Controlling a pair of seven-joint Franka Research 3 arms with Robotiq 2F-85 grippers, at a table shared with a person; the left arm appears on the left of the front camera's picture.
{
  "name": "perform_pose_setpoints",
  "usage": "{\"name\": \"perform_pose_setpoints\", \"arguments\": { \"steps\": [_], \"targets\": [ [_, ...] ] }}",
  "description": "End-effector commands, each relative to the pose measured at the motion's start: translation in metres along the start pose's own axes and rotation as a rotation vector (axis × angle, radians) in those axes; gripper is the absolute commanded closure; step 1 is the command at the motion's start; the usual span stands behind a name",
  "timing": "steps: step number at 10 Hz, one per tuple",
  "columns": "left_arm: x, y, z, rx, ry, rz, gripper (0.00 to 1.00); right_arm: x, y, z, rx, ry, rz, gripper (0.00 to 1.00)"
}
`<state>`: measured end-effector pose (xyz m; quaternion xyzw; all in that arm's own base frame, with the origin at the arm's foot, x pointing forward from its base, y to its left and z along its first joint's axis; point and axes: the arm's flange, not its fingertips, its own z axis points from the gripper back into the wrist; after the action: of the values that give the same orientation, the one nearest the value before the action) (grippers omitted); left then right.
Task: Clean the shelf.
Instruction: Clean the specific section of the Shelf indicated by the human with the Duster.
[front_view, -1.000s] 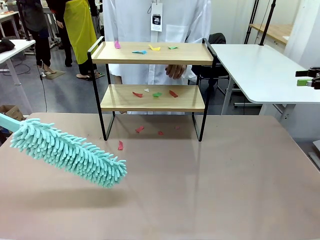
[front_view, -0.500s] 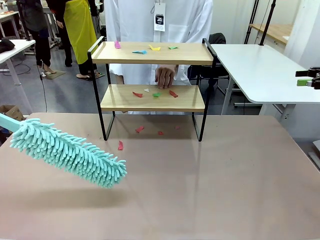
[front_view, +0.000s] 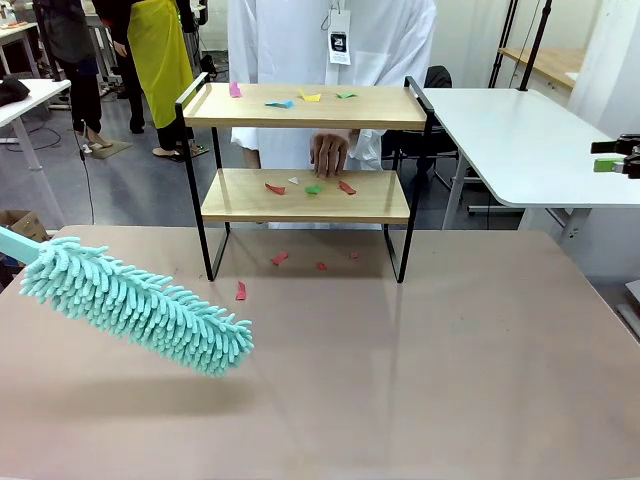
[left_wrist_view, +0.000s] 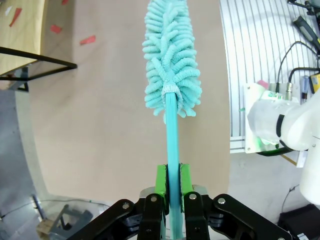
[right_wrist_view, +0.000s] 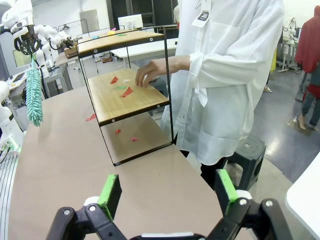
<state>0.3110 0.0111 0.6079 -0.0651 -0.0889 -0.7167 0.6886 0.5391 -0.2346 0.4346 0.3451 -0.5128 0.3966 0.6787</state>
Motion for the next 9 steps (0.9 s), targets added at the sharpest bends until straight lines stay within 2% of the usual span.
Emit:
{"name": "perform_pose_setpoints", "arguments": {
  "steps": [1, 3, 6, 8, 9],
  "targets": [
    [-0.001, -0.002, 0.002, 0.0, -0.002, -0.02, 0.87, 0.002, 0.001, -0.001, 0.001, 0.0, 0.004, 0.0],
    [0.0, 0.0, 0.0, 0.0, 0.0, 0.0, 0.87, 0.002, 0.001, -0.001, 0.001, 0.0, 0.004, 0.0],
    [0.026, -0.005, -0.005, -0.019, -0.15, 0.059, 0.87, 0.002, 0.001, -0.001, 0.001, 0.0, 0.004, 0.0],
    [0.052, -0.014, -0.006, 0.001, -0.248, 0.174, 0.87, 0.002, 0.001, -0.001, 0.001, 0.0, 0.004, 0.0],
    [0.071, -0.023, -0.008, 0.006, -0.299, 0.276, 0.87, 0.002, 0.001, -0.001, 0.001, 0.0, 0.004, 0.0]
  ]
}}
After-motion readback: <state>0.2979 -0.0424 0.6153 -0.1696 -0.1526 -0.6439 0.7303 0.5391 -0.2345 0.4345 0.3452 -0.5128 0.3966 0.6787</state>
